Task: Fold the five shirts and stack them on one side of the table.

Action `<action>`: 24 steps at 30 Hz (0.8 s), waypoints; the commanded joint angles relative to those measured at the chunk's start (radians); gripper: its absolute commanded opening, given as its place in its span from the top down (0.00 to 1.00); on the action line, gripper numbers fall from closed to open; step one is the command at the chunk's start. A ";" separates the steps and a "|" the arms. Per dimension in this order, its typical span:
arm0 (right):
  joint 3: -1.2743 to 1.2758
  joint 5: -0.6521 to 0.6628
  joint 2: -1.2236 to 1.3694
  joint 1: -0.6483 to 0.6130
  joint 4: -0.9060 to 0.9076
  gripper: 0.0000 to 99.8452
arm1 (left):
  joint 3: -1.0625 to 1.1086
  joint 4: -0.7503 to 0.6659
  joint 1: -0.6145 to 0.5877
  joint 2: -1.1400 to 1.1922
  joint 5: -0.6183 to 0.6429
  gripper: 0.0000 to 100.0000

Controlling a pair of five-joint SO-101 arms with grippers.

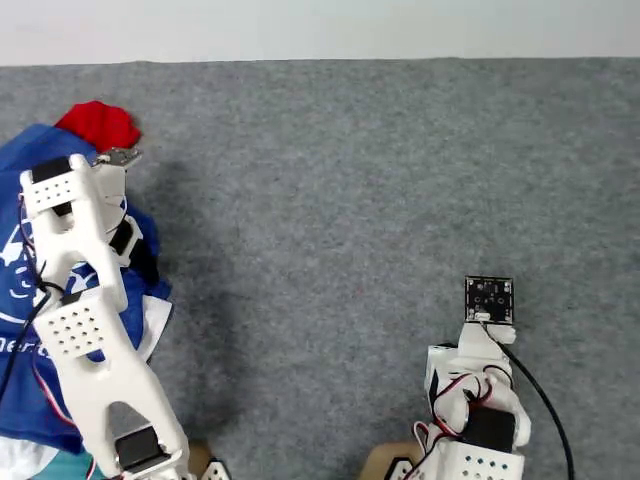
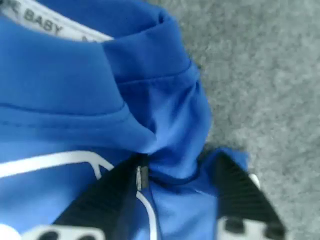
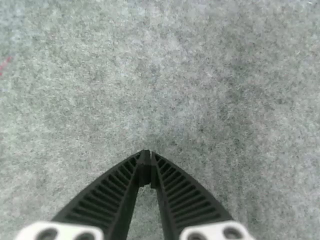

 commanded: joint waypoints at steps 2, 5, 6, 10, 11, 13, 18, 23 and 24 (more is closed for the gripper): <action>0.017 0.008 -0.005 0.012 -0.005 0.99 | -0.041 0.025 0.018 0.015 -0.005 0.99; 0.017 0.008 -0.005 0.012 -0.005 0.99 | -0.036 0.026 0.038 -0.037 -0.003 1.00; 0.017 0.008 -0.005 0.012 -0.005 0.99 | -0.036 0.026 0.048 -0.063 -0.003 1.00; 0.017 0.008 -0.005 0.012 -0.005 0.99 | -0.035 0.026 0.107 -0.206 -0.002 1.00; 0.017 0.008 -0.005 0.012 -0.005 0.99 | -0.035 0.026 0.126 -0.250 -0.002 1.00; 0.017 0.008 -0.005 0.012 -0.005 0.99 | -0.035 0.026 0.167 -0.341 -0.002 1.00; 0.017 0.008 -0.005 0.012 -0.005 0.99 | -0.022 0.026 0.273 -0.551 0.009 1.00; 0.017 0.008 -0.005 0.012 -0.005 0.99 | -0.022 0.023 0.399 -0.701 0.115 1.00; 0.017 0.008 -0.005 0.012 -0.005 0.99 | -0.022 0.023 0.433 -0.727 0.132 1.00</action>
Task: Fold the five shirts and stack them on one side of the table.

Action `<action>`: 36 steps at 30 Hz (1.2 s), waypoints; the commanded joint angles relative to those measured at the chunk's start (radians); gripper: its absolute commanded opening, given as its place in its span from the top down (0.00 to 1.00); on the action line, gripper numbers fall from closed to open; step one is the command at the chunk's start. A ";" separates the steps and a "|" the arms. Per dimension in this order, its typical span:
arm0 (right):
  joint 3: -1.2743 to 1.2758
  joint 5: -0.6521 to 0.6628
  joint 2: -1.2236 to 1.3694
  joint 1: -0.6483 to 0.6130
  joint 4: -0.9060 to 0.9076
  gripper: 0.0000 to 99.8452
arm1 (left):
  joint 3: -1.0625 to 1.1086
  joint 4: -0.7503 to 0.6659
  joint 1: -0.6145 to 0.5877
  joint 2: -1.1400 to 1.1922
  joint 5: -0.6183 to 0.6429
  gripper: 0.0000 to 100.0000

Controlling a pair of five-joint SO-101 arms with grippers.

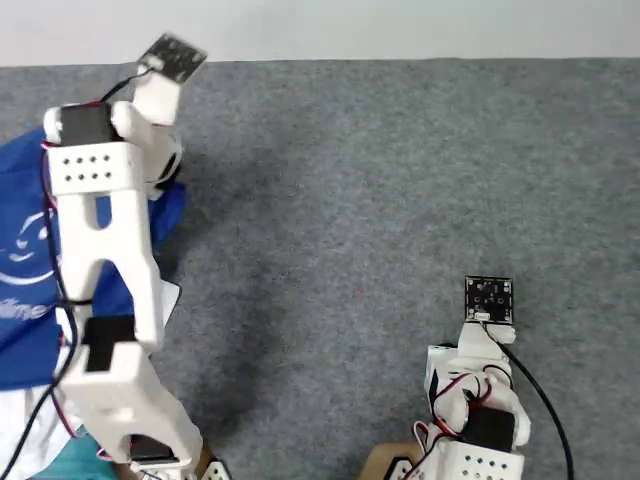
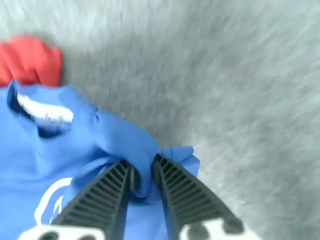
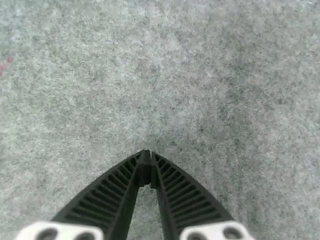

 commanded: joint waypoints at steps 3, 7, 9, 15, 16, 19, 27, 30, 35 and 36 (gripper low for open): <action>0.017 0.008 -0.005 0.012 -0.005 0.99 | -0.038 -0.002 0.190 -0.173 0.109 1.00; 0.017 0.008 -0.005 0.012 -0.005 0.99 | -0.142 -0.083 0.298 -0.190 0.256 1.00; 0.017 0.008 -0.005 0.012 -0.005 0.99 | -0.186 -0.129 0.339 -0.189 0.311 1.00; 0.017 0.008 -0.005 0.012 -0.005 0.99 | -0.251 -0.215 0.471 -0.189 0.358 1.00; 0.017 0.008 -0.005 0.012 -0.005 0.99 | -0.255 -0.230 0.493 -0.189 0.358 1.00; 0.017 0.008 -0.005 0.012 -0.005 0.99 | -0.265 -0.276 0.548 -0.189 0.358 1.00; 0.017 0.008 -0.005 0.012 -0.005 0.99 | -0.173 -0.094 0.485 -0.137 0.350 1.00; 0.017 0.008 -0.005 0.012 -0.005 0.99 | -0.096 0.015 0.425 -0.087 0.331 1.00; 0.017 0.008 -0.005 0.012 -0.005 0.99 | 0.114 0.018 0.310 -0.058 0.302 1.00; 0.017 0.008 -0.005 0.012 -0.005 0.99 | 0.160 0.018 0.296 -0.058 0.302 1.00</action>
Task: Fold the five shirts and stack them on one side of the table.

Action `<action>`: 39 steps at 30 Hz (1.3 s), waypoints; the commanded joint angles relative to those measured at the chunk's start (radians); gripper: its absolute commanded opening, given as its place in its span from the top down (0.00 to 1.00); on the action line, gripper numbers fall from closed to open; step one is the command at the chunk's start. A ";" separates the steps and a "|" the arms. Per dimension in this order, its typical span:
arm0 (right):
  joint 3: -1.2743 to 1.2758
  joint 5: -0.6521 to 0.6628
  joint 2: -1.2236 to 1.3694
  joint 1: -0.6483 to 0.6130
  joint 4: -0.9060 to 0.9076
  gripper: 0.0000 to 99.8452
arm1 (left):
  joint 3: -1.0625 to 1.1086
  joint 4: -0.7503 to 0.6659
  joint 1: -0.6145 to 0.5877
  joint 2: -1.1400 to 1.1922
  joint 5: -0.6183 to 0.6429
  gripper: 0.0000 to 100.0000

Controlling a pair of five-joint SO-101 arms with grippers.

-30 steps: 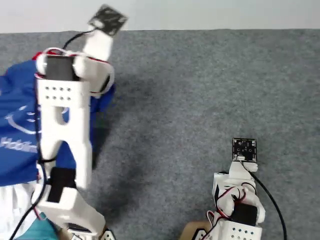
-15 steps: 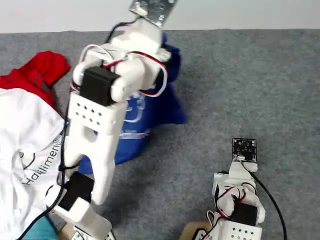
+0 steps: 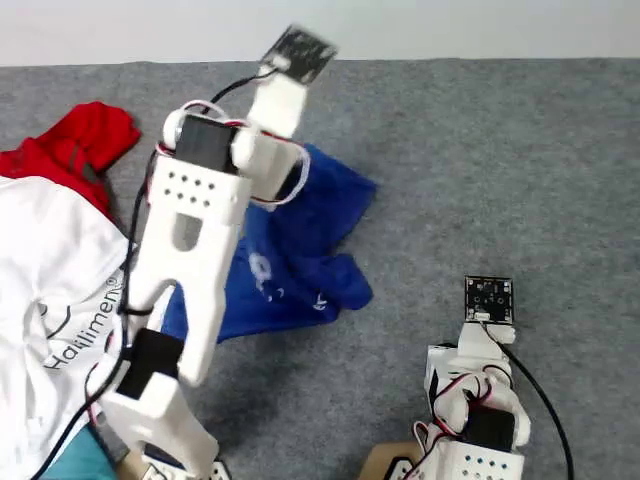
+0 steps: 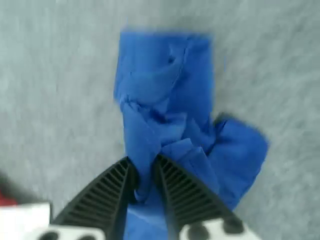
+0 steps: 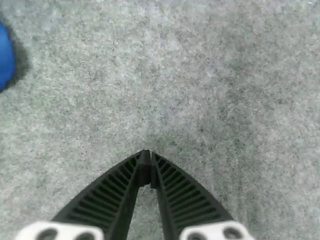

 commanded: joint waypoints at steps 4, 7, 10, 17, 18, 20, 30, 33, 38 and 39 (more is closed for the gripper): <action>0.017 0.008 -0.005 0.012 -0.005 0.99 | 0.246 0.025 -0.080 -0.012 -0.015 1.00; 0.017 0.008 -0.005 0.012 -0.005 0.99 | 0.315 0.025 -0.083 -0.012 -0.015 1.00; 0.017 0.008 -0.005 0.012 -0.005 0.99 | 0.349 0.025 -0.086 -0.014 -0.015 1.00; 0.017 0.006 -0.005 0.010 -0.005 0.99 | 0.426 0.025 -0.150 -0.014 -0.009 1.00; 0.017 0.005 -0.005 0.010 -0.005 0.99 | 0.429 0.025 -0.170 -0.014 -0.009 1.00; 0.017 0.005 -0.005 0.010 -0.005 0.99 | 0.429 0.025 -0.218 -0.014 -0.008 1.00; -0.002 0.005 -0.007 0.010 -0.021 0.99 | 0.429 0.025 -0.288 -0.015 0.034 1.00; -0.077 0.005 -0.007 0.024 -0.027 0.99 | 0.429 0.025 -0.264 -0.015 0.034 1.00; -0.206 0.009 -0.005 0.022 -0.027 0.99 | 0.429 0.025 -0.284 -0.015 0.034 1.00; -0.232 0.009 -0.004 0.021 -0.030 0.99 | 0.429 0.025 -0.293 -0.015 0.034 1.00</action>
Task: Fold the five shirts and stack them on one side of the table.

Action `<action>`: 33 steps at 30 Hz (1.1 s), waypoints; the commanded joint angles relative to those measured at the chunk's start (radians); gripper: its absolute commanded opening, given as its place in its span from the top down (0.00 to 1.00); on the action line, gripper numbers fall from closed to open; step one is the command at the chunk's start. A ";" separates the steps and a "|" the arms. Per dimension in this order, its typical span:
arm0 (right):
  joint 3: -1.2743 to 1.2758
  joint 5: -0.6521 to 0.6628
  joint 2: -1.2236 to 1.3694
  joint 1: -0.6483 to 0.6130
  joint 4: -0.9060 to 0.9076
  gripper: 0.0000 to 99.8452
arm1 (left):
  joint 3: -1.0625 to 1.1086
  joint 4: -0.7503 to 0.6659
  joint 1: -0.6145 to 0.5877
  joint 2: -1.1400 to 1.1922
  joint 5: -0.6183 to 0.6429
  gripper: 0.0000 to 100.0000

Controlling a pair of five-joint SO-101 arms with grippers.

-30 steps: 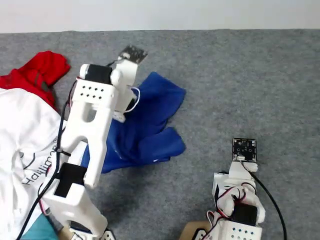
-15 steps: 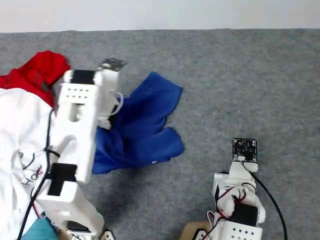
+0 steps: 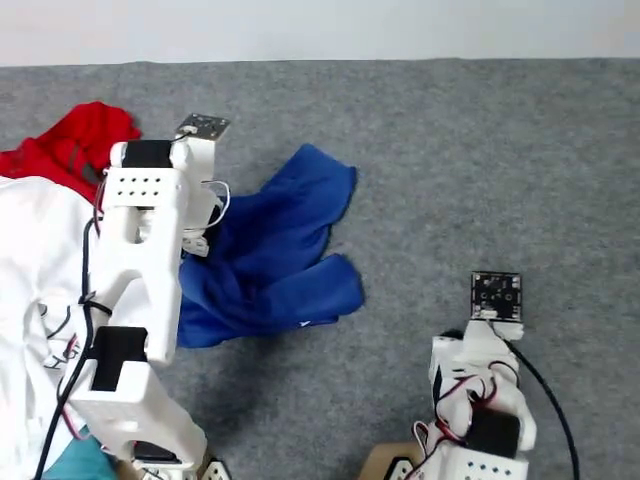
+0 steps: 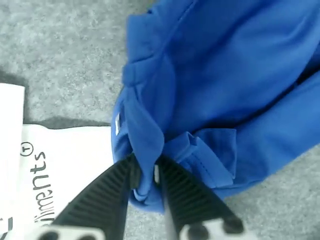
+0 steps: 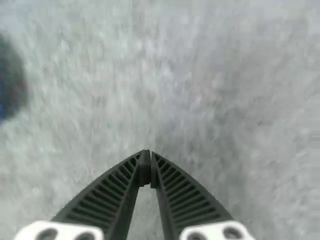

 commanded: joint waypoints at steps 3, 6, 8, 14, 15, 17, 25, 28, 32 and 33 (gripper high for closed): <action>-0.207 0.009 0.001 0.010 -0.010 0.99 | 0.001 0.029 -0.064 -0.017 0.005 1.00; -0.321 0.011 0.054 -0.042 0.051 0.99 | 0.001 0.029 -0.087 -0.017 0.003 1.00; -0.397 0.011 0.140 -0.096 0.101 0.99 | 0.001 0.029 -0.081 -0.017 0.002 1.00; -0.582 0.034 0.527 -0.154 0.133 0.99 | 0.001 0.028 -0.054 -0.017 0.002 1.00; -0.618 0.057 0.591 -0.165 0.133 0.99 | 0.001 0.028 -0.054 -0.017 -0.002 1.00; -0.687 0.110 0.720 -0.202 0.137 0.99 | 0.001 0.028 -0.055 -0.015 -0.021 1.00; -0.959 0.331 1.115 -0.367 0.243 0.99 | 0.001 0.026 -0.061 -0.015 -0.057 1.00; -1.007 0.367 1.231 -0.423 0.255 0.99 | 0.001 0.018 -0.103 -0.015 -0.057 1.00; -1.056 0.387 1.362 -0.498 0.269 0.94 | 0.001 0.015 -0.172 -0.014 -0.057 1.00; -1.073 0.397 1.391 -0.519 0.274 0.91 | 0.001 0.017 -0.186 -0.014 -0.058 1.00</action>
